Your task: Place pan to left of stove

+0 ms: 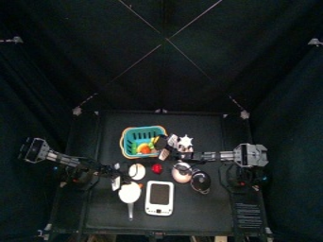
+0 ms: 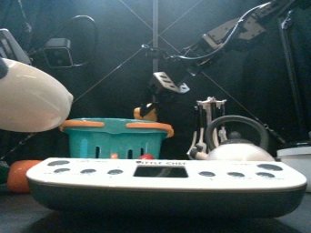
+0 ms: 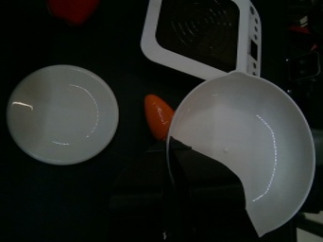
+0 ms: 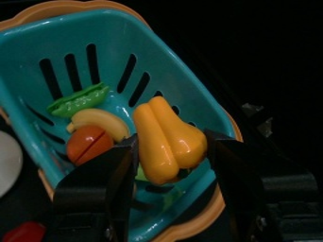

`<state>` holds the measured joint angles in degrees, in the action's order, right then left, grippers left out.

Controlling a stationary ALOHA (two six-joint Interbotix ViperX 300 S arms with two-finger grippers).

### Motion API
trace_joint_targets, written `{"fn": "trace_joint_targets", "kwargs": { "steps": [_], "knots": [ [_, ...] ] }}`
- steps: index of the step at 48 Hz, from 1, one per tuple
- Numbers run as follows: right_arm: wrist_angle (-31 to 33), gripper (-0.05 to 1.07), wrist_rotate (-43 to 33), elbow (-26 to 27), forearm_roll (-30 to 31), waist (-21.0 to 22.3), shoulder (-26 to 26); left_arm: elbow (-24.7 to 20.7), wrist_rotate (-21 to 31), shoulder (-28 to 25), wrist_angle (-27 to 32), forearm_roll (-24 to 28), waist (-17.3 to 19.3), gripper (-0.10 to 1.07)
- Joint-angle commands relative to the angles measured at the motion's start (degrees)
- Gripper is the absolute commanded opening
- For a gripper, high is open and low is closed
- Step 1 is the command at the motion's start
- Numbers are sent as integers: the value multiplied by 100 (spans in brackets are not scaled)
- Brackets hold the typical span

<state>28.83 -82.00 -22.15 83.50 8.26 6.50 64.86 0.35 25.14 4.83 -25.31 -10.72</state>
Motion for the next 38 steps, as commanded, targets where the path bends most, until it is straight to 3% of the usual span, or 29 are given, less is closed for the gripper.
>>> {"fn": "trace_joint_targets", "kwargs": {
  "steps": [1,21,29,38],
  "knots": [
    [-308,73,-9,246,-132,141,44,-18,-9,9,-9,-105,-53,40],
    [-668,101,44,246,-439,202,193,185,-9,-9,9,-519,-299,40],
    [-694,101,44,237,-492,167,176,185,0,-18,105,-712,-457,41],
    [-668,101,53,185,-519,114,123,202,-9,-141,299,-1336,-940,41]
  ]
}}
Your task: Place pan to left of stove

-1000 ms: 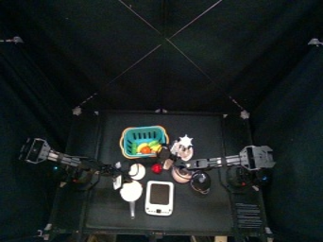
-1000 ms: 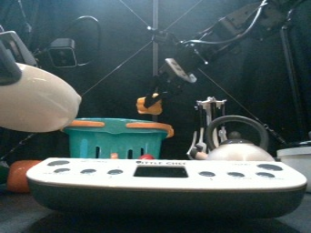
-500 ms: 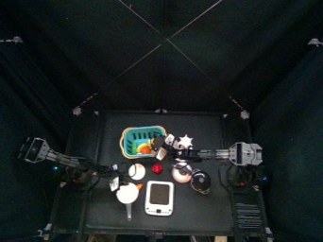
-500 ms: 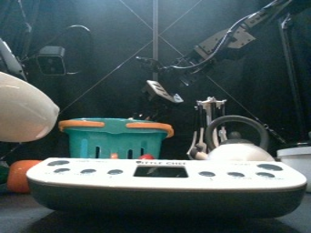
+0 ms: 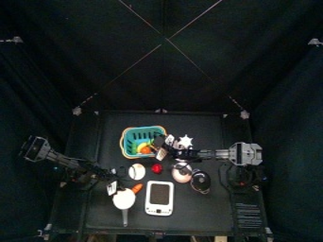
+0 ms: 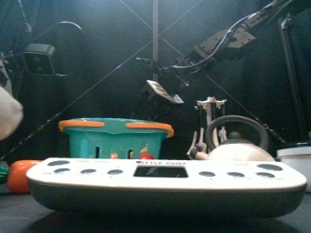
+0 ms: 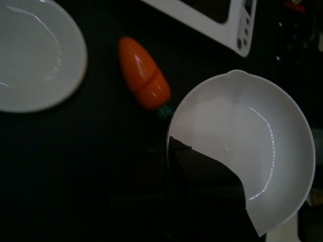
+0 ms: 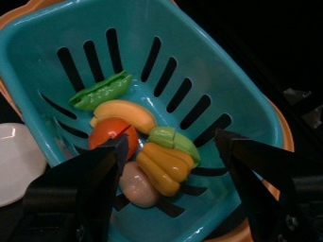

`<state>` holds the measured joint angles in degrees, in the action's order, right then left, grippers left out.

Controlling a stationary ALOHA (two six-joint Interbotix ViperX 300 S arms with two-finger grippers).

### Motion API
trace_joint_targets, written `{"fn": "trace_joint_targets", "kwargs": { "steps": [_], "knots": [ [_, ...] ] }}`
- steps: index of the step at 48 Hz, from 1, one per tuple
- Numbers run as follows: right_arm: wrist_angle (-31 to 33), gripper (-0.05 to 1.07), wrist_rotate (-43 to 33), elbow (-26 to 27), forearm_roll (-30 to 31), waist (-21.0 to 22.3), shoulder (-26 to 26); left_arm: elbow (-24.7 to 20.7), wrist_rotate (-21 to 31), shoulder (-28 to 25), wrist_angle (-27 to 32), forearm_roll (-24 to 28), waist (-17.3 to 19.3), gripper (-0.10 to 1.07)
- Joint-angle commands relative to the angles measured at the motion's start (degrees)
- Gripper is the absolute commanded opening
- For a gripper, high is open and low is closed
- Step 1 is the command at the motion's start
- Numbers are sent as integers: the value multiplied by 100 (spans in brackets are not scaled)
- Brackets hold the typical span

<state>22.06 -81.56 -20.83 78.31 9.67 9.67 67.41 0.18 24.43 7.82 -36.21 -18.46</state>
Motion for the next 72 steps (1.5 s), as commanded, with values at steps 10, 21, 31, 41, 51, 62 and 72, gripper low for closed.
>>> {"fn": "trace_joint_targets", "kwargs": {
  "steps": [10,21,31,41,51,62,72],
  "knots": [
    [9,101,9,70,-9,-35,-185,-35,0,-571,-18,-360,-167,41],
    [26,101,9,62,-9,-44,-185,-114,-35,-1055,-176,35,-18,41],
    [53,101,9,35,-9,-44,-193,-316,-18,-1204,-809,853,114,41],
    [176,101,9,-18,-9,-70,-237,-413,-9,-1406,-949,1099,422,41],
    [316,101,9,-88,9,-141,-413,-501,-18,-1573,-1046,1204,694,52],
    [404,101,9,-176,18,-193,-492,-492,-18,-1547,-1090,1248,712,78],
    [554,101,9,-237,35,-308,-589,-501,-18,-1336,-1099,1345,721,85]
  ]
}}
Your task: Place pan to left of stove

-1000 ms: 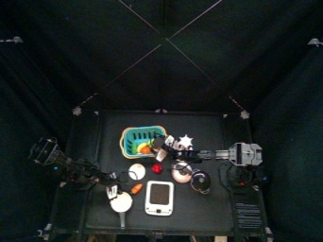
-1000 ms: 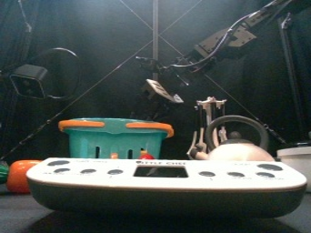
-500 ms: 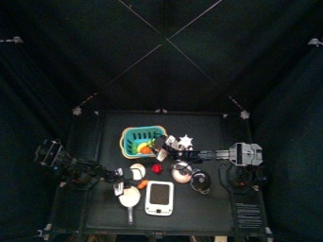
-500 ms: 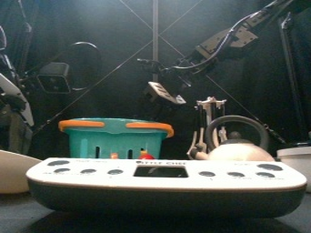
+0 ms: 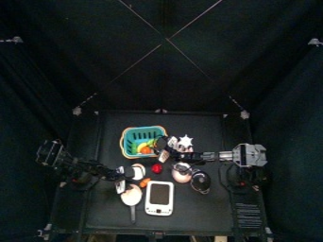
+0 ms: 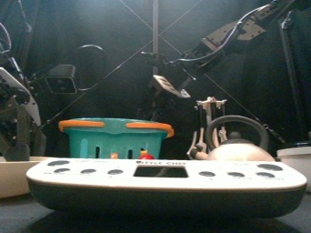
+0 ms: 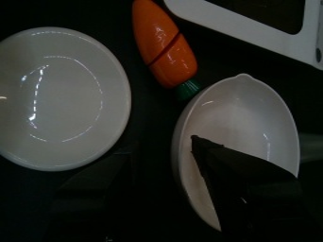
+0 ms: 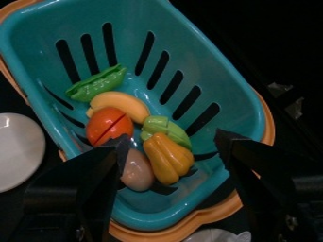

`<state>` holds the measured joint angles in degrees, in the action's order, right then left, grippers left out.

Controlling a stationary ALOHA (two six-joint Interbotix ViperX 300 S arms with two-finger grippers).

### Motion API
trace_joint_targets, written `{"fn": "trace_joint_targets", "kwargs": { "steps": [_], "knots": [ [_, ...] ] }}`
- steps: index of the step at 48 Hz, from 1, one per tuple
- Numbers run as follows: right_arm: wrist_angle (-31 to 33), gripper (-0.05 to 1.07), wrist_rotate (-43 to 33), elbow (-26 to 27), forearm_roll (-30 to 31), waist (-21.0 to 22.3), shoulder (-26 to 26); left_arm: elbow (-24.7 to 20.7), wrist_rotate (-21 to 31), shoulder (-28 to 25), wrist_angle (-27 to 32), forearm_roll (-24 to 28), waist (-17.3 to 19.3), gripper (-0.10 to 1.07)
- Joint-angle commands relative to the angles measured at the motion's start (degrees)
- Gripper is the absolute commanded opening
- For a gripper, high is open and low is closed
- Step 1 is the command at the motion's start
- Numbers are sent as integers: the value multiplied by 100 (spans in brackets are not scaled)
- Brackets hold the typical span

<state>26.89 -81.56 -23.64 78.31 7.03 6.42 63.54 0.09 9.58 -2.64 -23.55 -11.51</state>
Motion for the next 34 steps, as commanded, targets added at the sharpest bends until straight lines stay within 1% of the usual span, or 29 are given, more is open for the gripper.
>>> {"fn": "trace_joint_targets", "kwargs": {
  "steps": [1,10,17,26,32,34],
  "knots": [
    [97,101,9,44,35,-62,-272,-114,-9,185,-62,97,35,85],
    [193,101,9,0,44,-114,-299,0,-9,501,-360,475,185,85],
    [272,101,9,-35,35,-220,-360,79,-9,826,-554,650,308,85],
    [694,101,18,-123,44,-396,-580,167,-9,1107,-712,694,378,85],
    [958,101,9,-246,26,-571,-765,193,-9,1125,-765,686,378,85],
    [1107,101,0,-334,-9,-703,-870,185,-9,1125,-765,694,387,85]
  ]
}}
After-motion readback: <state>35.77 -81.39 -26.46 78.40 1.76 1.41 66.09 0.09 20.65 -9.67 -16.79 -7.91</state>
